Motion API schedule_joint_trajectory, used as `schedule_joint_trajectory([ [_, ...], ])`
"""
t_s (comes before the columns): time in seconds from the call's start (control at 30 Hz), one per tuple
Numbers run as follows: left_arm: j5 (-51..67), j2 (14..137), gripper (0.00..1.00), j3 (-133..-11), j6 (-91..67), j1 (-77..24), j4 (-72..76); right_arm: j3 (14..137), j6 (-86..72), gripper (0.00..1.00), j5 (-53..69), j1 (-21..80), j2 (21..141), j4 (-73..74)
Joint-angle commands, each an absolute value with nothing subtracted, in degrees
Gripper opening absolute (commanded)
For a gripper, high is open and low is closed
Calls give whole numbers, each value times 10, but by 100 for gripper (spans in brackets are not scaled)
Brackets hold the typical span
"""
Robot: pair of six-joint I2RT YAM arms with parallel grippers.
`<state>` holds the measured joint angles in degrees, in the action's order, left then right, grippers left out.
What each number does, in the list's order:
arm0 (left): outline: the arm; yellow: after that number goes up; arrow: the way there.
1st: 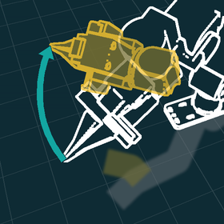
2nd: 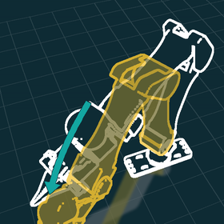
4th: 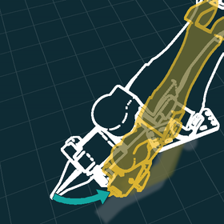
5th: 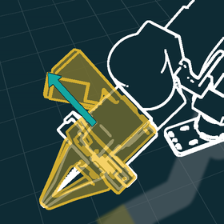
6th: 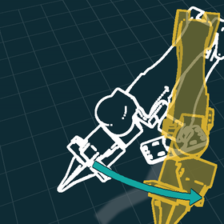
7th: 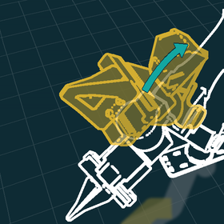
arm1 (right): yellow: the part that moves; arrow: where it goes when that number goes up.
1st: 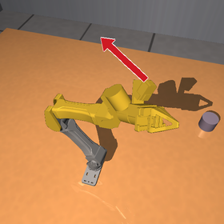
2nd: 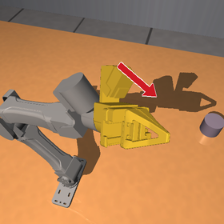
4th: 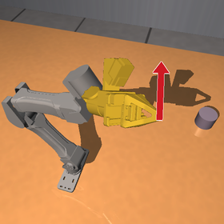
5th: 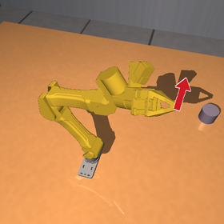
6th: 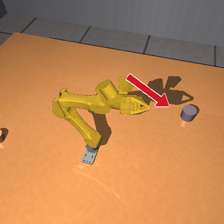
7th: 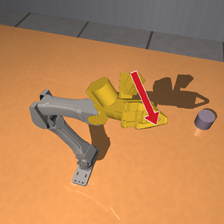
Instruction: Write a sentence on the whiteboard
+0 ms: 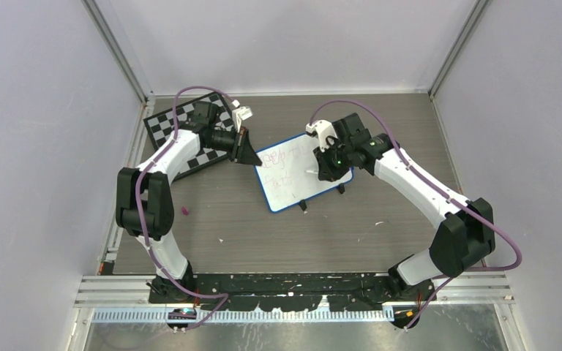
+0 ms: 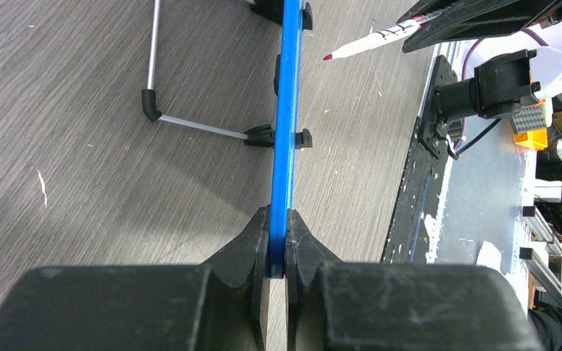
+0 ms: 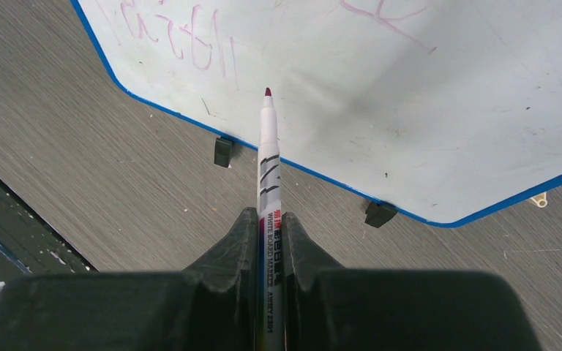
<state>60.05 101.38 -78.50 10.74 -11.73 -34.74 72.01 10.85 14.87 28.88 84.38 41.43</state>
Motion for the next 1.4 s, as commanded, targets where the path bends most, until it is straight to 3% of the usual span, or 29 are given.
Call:
schedule_joint_trajectory([
  [0.0,580,1015,0,-788,122,-123,-353,733,109,0,135,292,832,387],
  [1.37,577,1016,0,-787,123,-123,-352,721,116,0,74,309,873,365],
])
